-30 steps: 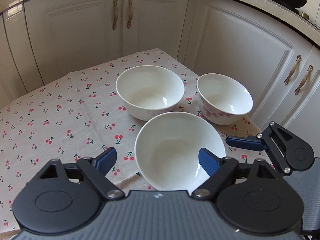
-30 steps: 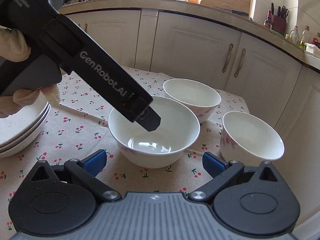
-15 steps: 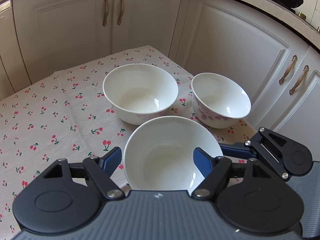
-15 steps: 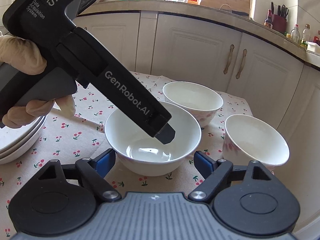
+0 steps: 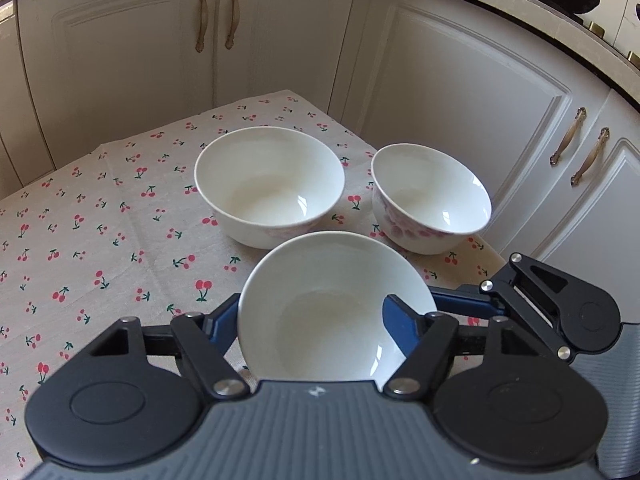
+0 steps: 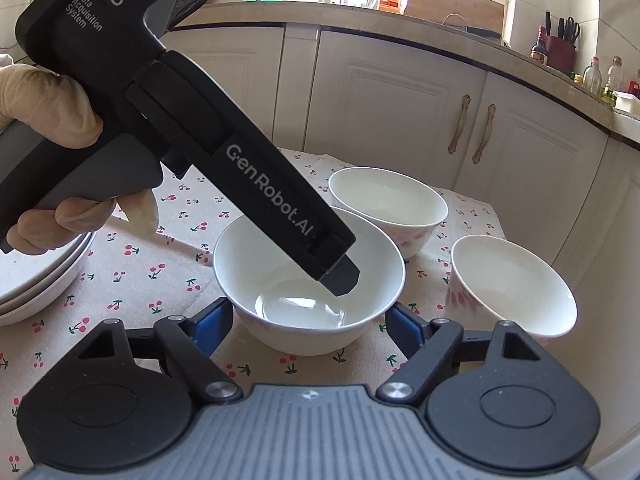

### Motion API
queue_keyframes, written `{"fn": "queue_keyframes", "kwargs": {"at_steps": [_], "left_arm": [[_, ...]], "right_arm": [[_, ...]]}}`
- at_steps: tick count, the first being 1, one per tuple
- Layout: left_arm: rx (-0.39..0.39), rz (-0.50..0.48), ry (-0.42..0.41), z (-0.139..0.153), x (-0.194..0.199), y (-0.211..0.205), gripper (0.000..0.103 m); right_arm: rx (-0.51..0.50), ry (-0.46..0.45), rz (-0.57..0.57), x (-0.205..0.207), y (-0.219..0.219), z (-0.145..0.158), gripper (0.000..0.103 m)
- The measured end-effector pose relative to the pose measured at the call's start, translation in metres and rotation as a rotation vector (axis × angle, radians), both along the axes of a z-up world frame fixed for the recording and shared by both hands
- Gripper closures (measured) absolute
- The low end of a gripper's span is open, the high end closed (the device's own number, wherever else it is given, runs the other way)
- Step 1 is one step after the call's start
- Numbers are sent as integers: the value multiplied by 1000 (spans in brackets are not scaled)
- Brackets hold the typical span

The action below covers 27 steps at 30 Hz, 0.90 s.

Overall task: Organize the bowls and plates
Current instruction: 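Lift the white bowl with the left gripper and carry it toward the plate stack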

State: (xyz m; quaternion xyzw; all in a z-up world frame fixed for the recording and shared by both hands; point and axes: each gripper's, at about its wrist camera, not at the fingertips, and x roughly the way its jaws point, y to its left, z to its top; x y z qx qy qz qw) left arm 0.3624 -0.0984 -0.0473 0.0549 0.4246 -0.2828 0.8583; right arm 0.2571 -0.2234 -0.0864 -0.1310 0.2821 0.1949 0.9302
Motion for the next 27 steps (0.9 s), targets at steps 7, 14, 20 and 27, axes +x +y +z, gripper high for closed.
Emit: {"fn": "queue_keyframes", "kwargs": {"at_steps": [7, 14, 20, 27], "left_arm": [[-3, -10, -5, 8, -18, 0, 30], [-17, -17, -10, 18, -48, 1, 29], [-26, -28, -15, 24, -76, 2, 29], [-33, -40, -13, 26, -109, 2, 29]], "right_arm": [[2, 6, 3, -15, -3, 9, 16], [-5, -1, 21, -43, -5, 22, 16], [-9, -8, 38, -71, -8, 34, 16], [-11, -1, 44, -103, -11, 38, 16]]}}
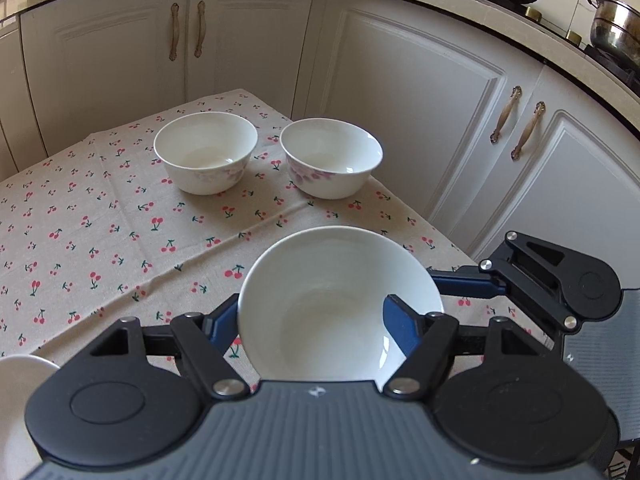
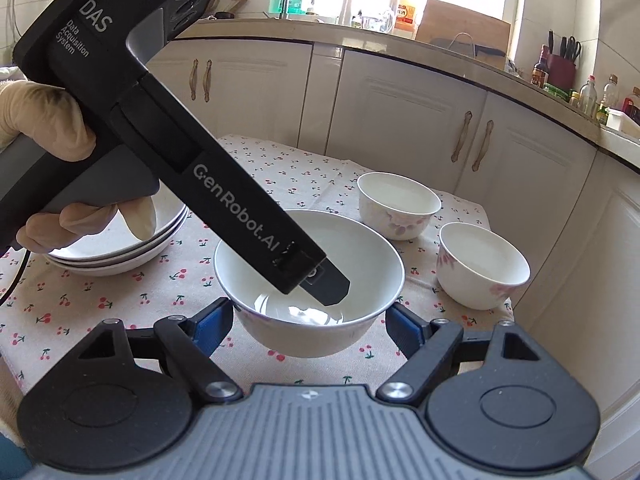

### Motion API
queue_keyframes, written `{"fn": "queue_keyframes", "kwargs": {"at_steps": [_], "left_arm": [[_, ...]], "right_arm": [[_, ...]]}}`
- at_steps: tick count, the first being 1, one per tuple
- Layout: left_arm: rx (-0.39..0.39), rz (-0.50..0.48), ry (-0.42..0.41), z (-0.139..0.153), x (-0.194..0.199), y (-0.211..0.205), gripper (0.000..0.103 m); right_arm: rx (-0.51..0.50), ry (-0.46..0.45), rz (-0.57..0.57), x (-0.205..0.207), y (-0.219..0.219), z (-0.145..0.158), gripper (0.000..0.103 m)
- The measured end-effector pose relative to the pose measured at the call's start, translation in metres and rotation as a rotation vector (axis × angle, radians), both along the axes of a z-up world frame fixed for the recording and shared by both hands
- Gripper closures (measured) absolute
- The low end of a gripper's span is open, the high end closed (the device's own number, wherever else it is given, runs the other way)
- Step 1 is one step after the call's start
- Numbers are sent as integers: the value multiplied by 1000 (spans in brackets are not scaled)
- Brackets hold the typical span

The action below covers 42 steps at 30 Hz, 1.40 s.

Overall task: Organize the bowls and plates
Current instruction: 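Lift the white bowl with the left gripper and carry it toward the plate stack, then lower the bowl onto the tablecloth beside the plates and open the left gripper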

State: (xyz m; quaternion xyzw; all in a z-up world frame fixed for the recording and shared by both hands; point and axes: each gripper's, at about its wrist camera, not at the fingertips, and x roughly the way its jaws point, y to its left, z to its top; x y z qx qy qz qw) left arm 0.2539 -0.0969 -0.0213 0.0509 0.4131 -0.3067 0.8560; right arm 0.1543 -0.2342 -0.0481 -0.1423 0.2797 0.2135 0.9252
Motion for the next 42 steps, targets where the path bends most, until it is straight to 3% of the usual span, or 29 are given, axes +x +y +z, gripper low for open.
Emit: {"fn": "queue_keyframes", "kwargs": {"at_steps": [16, 36, 38, 40, 42], "left_arm": [[-3, -11, 42, -20, -40, -6, 29], [-12, -40, 37, -27, -49, -9, 24], [-24, -44, 45, -27, -49, -8, 19], [-24, -45, 41, -27, -50, -8, 16], [-28, -43, 32, -26, -51, -7, 14]], "right_arm": [[11, 50, 26, -42, -11, -8, 16], [29, 118, 10, -43, -15, -23, 16], [34, 119, 13, -44, -15, -23, 13], [56, 111, 16, -45, -16, -21, 0], [72, 94, 17, -47, -16, -18, 0]]}}
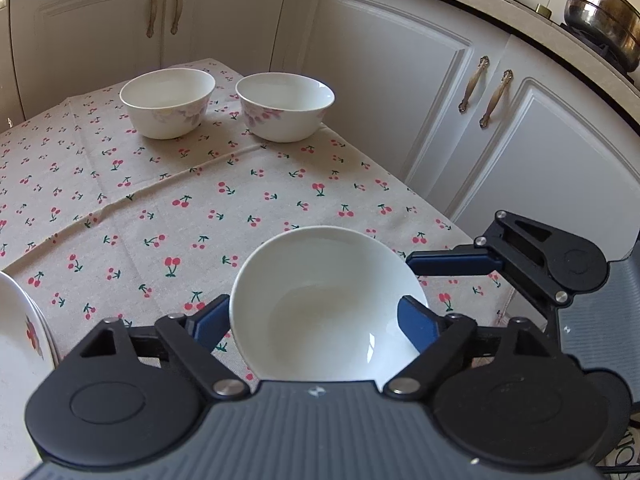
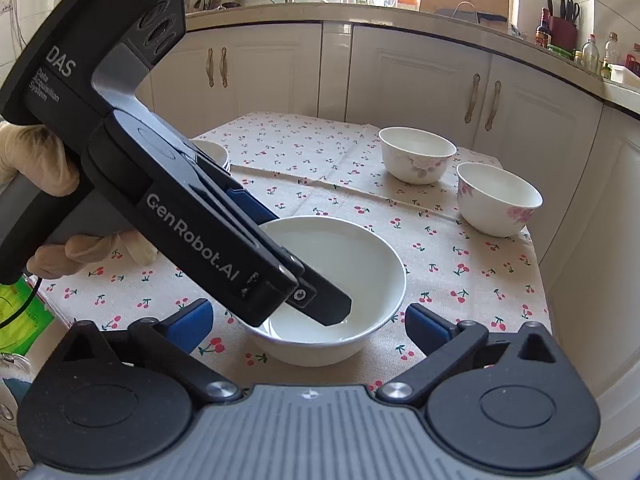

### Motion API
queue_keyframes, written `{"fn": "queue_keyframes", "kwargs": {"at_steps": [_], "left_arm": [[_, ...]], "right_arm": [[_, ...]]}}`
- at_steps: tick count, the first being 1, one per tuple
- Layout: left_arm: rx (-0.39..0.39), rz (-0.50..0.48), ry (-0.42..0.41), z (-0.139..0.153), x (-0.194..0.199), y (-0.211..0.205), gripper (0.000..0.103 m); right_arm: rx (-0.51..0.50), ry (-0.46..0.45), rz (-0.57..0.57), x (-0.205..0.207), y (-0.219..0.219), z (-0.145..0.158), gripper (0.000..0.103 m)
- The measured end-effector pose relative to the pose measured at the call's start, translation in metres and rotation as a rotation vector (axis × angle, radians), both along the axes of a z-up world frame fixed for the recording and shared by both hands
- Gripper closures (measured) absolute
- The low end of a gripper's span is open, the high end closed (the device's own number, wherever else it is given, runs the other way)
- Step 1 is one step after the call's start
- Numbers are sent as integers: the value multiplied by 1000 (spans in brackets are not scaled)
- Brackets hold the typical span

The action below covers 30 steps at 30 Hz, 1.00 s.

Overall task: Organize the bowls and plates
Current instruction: 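Lower the bowl onto the tablecloth beside the plates and open the left gripper, then move the left gripper to a second white bowl and grasp its rim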

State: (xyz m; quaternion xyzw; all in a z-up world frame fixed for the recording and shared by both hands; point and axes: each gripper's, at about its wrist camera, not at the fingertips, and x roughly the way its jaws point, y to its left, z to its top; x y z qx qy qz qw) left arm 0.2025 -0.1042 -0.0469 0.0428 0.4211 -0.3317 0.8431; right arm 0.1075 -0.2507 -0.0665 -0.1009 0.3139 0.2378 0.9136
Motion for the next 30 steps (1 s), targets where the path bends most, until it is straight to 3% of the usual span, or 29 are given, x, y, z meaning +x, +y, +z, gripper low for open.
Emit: {"fn": "queue_keyframes", "kwargs": {"at_steps": [14, 30], "left_arm": [[4, -44, -164, 52, 4, -2, 7], [87, -86, -163, 51, 77, -42, 6]], "right_arm": [[23, -77, -12, -6, -21, 30, 0], [-4, -97, -176, 61, -83, 21, 0]]}}
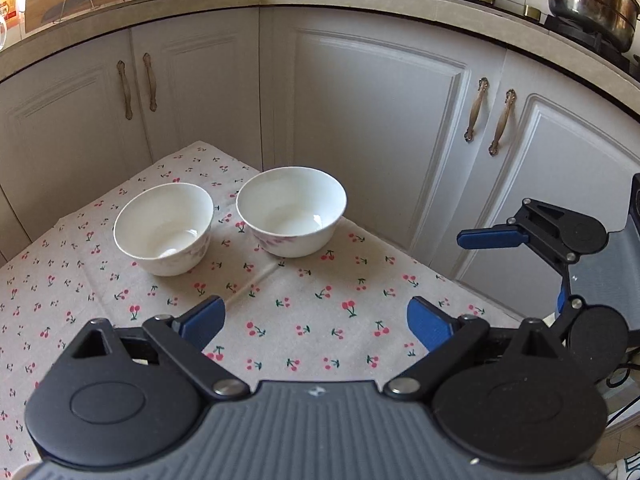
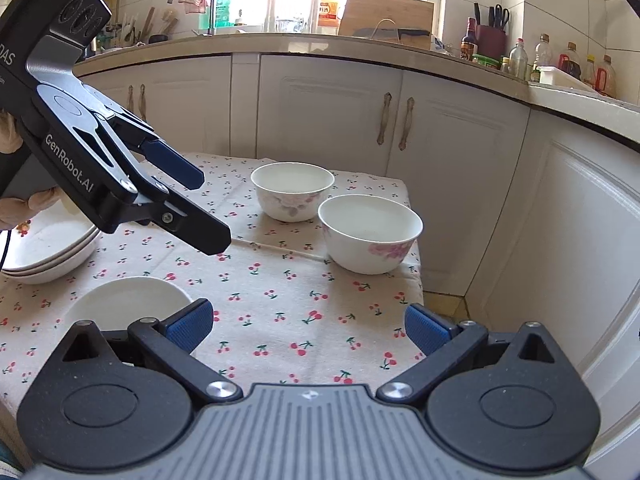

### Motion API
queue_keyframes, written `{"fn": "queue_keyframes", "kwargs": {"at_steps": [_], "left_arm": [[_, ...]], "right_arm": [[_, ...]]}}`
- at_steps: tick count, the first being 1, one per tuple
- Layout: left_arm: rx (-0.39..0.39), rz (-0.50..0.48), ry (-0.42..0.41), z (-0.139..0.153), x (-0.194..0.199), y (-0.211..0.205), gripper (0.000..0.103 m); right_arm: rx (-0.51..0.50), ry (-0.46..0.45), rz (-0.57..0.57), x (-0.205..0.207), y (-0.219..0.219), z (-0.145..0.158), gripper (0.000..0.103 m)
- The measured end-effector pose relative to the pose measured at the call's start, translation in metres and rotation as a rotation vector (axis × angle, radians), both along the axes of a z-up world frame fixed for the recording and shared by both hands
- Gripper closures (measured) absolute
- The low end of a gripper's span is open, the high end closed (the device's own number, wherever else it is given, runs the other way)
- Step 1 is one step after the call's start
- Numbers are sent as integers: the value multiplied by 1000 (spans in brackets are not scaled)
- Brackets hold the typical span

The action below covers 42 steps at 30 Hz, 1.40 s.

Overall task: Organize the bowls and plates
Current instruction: 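Move the left gripper to a second white bowl and grasp its rim, then lift the second bowl with the left gripper and carry it toward the placed bowl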

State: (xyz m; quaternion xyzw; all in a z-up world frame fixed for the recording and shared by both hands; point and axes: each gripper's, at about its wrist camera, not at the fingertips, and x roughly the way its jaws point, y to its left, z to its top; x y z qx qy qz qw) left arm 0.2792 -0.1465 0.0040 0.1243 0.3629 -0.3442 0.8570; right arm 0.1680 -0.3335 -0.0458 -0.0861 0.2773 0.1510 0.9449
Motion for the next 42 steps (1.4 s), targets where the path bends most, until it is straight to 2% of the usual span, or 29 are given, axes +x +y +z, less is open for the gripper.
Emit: {"fn": "queue_keyframes", "kwargs": {"at_steps": [4, 7, 12, 14, 18, 28, 36, 42], "left_arm": [[7, 6, 3, 0, 25, -12, 6], [32, -2, -1, -3, 46, -24, 6], [53, -29, 15, -11, 76, -44, 6], [52, -43, 22, -13, 86, -50, 6], [58, -59, 32, -19, 105, -61, 6], [67, -81, 65, -36, 137, -81, 7], [68, -79, 92, -47, 150, -83, 11], [67, -89, 107, -51, 153, -84, 14]], "right_arm": [[-14, 14, -14, 21, -9, -6, 0], [-64, 25, -52, 39, -11, -14, 0], [-74, 35, -33, 61, -14, -24, 0], [-110, 40, -28, 69, -12, -27, 0], [-171, -8, -7, 78, -7, -29, 0], [-79, -20, 12, 116, -19, -30, 0], [-73, -31, 40, 130, -15, -37, 1], [-57, -22, 45, 138, -14, -38, 5]]}}
